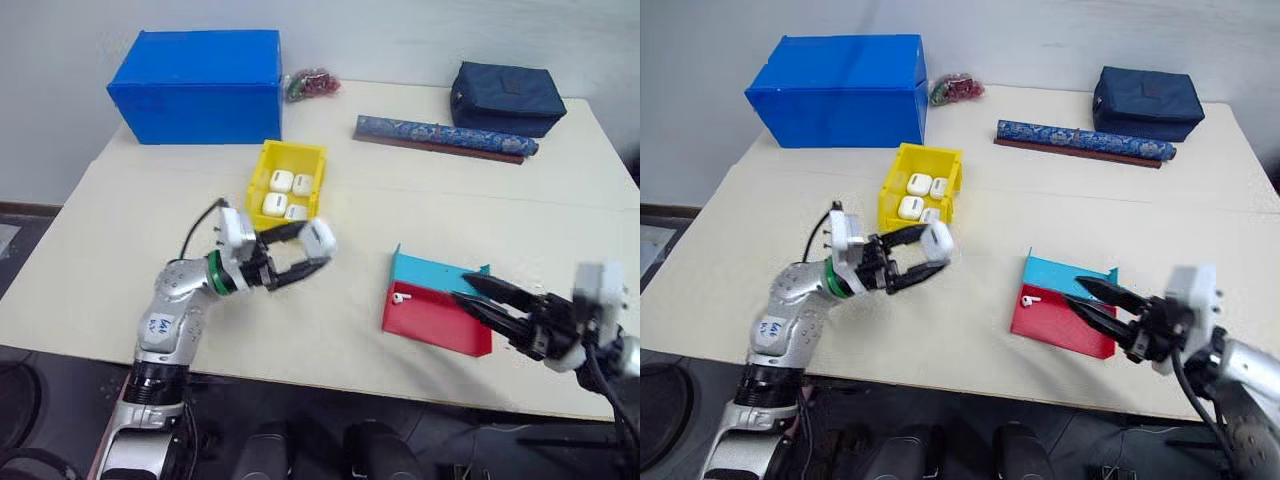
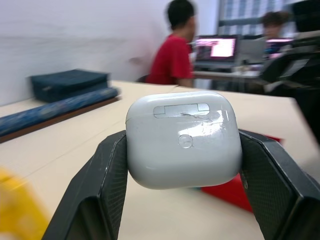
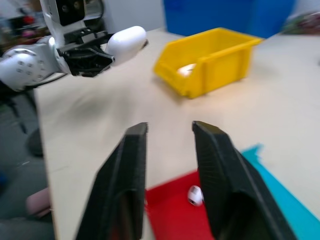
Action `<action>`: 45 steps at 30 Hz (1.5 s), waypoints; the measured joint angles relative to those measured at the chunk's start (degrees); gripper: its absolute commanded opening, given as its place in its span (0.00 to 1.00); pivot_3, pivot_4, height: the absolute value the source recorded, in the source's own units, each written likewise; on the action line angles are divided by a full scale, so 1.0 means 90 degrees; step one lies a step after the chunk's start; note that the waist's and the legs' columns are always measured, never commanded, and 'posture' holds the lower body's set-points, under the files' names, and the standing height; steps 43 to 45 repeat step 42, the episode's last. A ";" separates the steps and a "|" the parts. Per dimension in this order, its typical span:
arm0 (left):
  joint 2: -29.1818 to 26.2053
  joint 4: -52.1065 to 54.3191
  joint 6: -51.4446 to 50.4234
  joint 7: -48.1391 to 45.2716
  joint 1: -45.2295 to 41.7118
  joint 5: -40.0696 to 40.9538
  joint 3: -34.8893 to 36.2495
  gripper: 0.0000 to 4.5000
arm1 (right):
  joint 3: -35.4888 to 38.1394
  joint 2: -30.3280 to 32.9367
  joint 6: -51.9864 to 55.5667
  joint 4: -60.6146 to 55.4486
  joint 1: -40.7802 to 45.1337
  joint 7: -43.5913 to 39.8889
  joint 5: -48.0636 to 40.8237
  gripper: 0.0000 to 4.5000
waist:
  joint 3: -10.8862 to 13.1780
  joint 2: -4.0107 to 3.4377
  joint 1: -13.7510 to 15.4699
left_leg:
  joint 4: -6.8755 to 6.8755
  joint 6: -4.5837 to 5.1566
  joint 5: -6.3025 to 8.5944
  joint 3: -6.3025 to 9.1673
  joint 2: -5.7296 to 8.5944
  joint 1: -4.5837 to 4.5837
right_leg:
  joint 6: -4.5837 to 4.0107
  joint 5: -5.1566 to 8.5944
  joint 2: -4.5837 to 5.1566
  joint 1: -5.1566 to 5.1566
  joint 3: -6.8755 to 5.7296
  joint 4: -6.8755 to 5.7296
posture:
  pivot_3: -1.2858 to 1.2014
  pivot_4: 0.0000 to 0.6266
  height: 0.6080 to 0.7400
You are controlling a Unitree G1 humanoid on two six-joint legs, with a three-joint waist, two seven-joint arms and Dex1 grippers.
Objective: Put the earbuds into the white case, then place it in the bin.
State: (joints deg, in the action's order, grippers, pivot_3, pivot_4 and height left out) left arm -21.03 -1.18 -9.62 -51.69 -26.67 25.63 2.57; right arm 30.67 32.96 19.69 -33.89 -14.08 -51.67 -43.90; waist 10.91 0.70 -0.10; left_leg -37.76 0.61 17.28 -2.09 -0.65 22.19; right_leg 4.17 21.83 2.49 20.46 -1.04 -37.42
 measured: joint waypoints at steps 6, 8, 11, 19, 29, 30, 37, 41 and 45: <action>-0.0373 -0.2220 -0.0134 0.1279 -0.1827 -0.0913 0.0226 0.63 | 0.0401 -0.0839 -0.1884 0.0394 -0.0990 -0.0205 0.0953 0.99 | -0.0004 0.0013 0.0028 | 0.0002 -0.0014 -0.0011 -0.0001 0.0003 -0.0014 | 0.0000 0.0000 -0.0006 0.0005 0.0003 -0.0024 | 0.52 0.24 1.00; -0.0407 -0.2953 -0.0079 0.1549 -0.2389 -0.1173 0.0221 0.63 | 0.0379 -0.0999 -0.2262 0.0695 -0.1125 -0.0299 0.1144 0.99 | -0.0004 0.0014 0.0023 | 0.0005 -0.0010 -0.0009 -0.0006 0.0008 -0.0013 | 0.0000 0.0000 -0.0001 0.0009 0.0008 -0.0035 | 0.52 0.24 1.00; -0.0223 -0.4119 0.0344 0.1589 -0.3104 -0.1449 0.0105 0.63 | 0.0334 -0.1116 -0.2630 0.0776 -0.1005 -0.0182 0.1246 0.99 | -0.0004 0.0015 -0.0011 | 0.0004 -0.0010 -0.0009 -0.0017 0.0008 -0.0006 | 0.0002 -0.0001 0.0002 0.0020 0.0010 -0.0041 | 0.52 0.24 1.00; 0.0039 -0.6347 0.1087 0.1663 -0.4251 -0.2070 -0.0106 0.99 | -0.0274 -0.1212 -0.2932 0.0539 -0.0846 0.0233 0.1392 1.00 | -0.0002 0.0018 -0.0001 | 0.0012 -0.0034 -0.0019 -0.0018 0.0005 -0.0003 | 0.0001 -0.0001 -0.0001 0.0054 0.0009 -0.0057 | 0.52 0.24 1.00; -0.0798 -0.3396 0.0663 0.0113 -0.2532 -0.1039 0.0334 1.00 | -0.0373 -0.0628 -0.2922 0.0789 -0.0253 0.0289 0.1353 1.00 | -0.0003 0.0016 -0.0074 | 0.0007 -0.0042 -0.0022 -0.0024 -0.0002 0.0002 | 0.0000 0.0000 -0.0001 0.0070 0.0015 -0.0077 | 0.52 0.24 1.00; -0.1092 -0.2599 0.0525 -0.0396 -0.1913 -0.0687 0.0434 1.00 | -0.0375 -0.0490 -0.2884 0.0879 -0.0169 0.0217 0.1310 1.00 | -0.0004 0.0014 -0.0130 | 0.0010 -0.0042 -0.0022 -0.0024 -0.0003 0.0000 | -0.0001 0.0000 0.0000 0.0069 0.0016 -0.0076 | 0.52 0.24 1.00; -0.2594 0.0056 0.0609 -0.1178 0.2290 -0.0485 0.1548 1.00 | -0.0238 0.0742 -0.2975 0.2102 0.0081 -0.1075 0.1197 1.00 | 0.0000 0.0002 -0.0170 | 0.0052 0.0023 0.0011 -0.0016 -0.0001 -0.0112 | -0.0015 0.0007 0.0012 -0.0064 0.0021 0.0001 | 0.52 0.24 1.00; -0.2633 0.0300 0.0876 -0.0946 0.3364 -0.0641 0.2140 1.00 | -0.0170 0.1168 -0.3199 0.2828 0.0390 -0.1751 0.1205 1.00 | -0.0002 0.0008 -0.0075 | 0.0058 0.0034 0.0018 -0.0008 0.0001 -0.0115 | -0.0066 0.0035 0.0020 -0.0098 0.0009 0.0054 | 0.52 0.24 1.00; -0.2634 0.0361 0.0907 -0.0916 0.3391 -0.0643 0.2194 1.00 | -0.0169 0.1195 -0.3211 0.2882 0.0404 -0.1800 0.1205 1.00 | -0.0002 0.0008 -0.0049 | 0.0060 0.0033 0.0018 -0.0008 0.0001 -0.0115 | -0.0066 0.0035 0.0021 -0.0098 0.0009 0.0055 | 0.52 0.24 1.00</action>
